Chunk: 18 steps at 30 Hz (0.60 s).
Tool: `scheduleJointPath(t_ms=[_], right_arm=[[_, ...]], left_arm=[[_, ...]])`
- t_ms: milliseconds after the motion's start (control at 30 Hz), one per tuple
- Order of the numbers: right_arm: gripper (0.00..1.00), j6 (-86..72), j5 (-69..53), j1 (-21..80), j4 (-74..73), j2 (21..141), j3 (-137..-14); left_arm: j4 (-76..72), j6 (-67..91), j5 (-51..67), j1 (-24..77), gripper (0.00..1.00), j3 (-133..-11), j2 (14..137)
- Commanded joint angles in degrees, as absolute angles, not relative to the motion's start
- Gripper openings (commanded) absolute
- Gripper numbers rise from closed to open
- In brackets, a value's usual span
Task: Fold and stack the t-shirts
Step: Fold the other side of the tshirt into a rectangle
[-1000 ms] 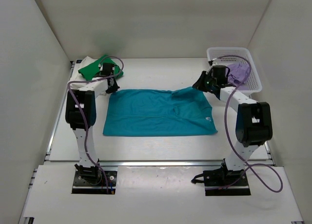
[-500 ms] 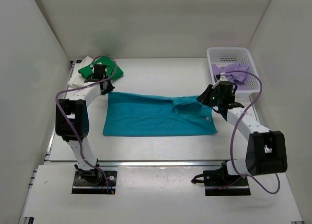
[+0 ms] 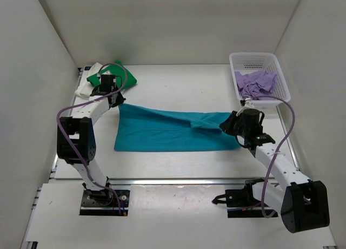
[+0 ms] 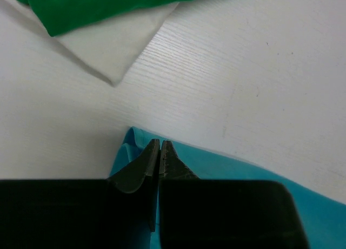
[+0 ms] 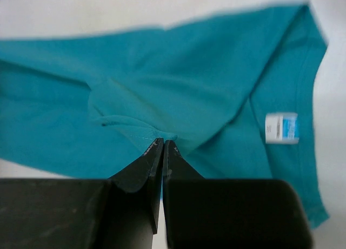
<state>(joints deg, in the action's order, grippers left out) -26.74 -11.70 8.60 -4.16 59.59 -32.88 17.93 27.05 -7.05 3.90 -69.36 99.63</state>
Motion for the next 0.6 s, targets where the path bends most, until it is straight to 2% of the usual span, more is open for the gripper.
scheduleJointPath(t_ms=[0,500,567], right_arm=[[0.0,-26.0,-8.8,10.6,-5.0,56.3,-28.1],[0.0,-27.8,-4.0,12.2,-12.5,52.1,-24.3],[0.0,-28.2,-4.5,12.0,-13.2,52.6,-23.4]], left_arm=[[17.4,26.7,-7.4,3.4,0.0,-68.7,98.6],[14.7,26.8,-8.3,1.9,0.0,-59.0,92.0],[15.7,26.5,-8.9,2.5,0.02,-59.1,93.9]])
